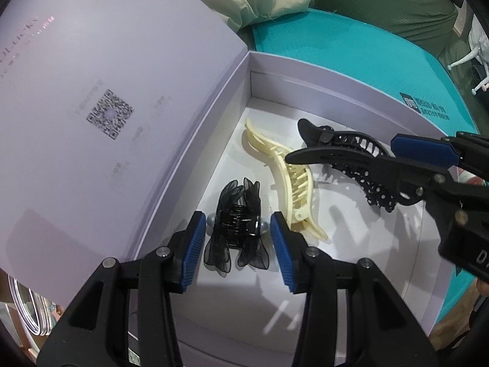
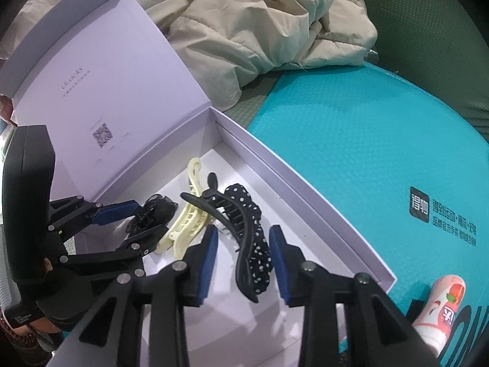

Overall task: Organize objects
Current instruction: 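Open both tools to release the black clips inside the box, then withdraw both tools from the box back toward the remaining items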

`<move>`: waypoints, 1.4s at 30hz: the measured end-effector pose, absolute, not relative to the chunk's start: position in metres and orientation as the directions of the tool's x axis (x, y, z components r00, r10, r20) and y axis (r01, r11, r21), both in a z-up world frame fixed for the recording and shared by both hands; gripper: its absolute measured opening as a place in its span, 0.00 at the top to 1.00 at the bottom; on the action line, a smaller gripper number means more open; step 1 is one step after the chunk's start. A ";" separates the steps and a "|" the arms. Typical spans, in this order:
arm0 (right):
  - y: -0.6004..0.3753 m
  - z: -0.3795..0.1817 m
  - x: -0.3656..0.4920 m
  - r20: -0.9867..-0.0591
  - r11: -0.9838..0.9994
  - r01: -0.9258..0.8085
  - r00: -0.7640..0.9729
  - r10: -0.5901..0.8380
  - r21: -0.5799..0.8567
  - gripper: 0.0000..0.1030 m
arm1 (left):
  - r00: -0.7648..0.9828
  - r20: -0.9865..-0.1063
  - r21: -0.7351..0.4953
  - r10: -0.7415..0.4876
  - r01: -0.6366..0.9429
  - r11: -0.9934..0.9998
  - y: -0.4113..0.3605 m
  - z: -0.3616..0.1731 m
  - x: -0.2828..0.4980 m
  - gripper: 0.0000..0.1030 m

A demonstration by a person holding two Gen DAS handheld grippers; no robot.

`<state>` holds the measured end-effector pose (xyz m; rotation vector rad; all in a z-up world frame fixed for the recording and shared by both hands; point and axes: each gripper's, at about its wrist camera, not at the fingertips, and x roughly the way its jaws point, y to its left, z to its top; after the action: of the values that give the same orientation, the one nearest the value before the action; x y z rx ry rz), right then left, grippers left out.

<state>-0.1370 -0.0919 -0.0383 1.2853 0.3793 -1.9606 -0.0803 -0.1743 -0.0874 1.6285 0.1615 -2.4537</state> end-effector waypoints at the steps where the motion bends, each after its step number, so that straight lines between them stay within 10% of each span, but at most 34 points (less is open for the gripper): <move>1: -0.091 -0.037 -0.136 -0.877 -0.675 0.723 -0.217 -0.428 0.150 0.64 | -0.379 -0.920 0.018 -0.103 0.221 -0.975 -0.173 -0.085 -0.079 0.58; 11: -0.079 -0.019 -0.121 -0.856 -0.675 0.728 -0.269 -0.441 0.119 0.64 | -0.420 -0.895 0.054 -0.152 0.237 -0.970 -0.160 -0.064 -0.066 0.43; 42: 0.005 0.012 -0.093 -0.801 -0.772 0.628 -0.408 -0.438 0.102 0.57 | -0.514 -0.851 0.054 -0.109 0.121 -0.991 -0.107 -0.029 -0.064 0.41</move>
<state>-0.0928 0.0048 0.0120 1.1562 0.2843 -2.1867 -0.0637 -0.1070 -0.0286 1.4727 0.0179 -2.6240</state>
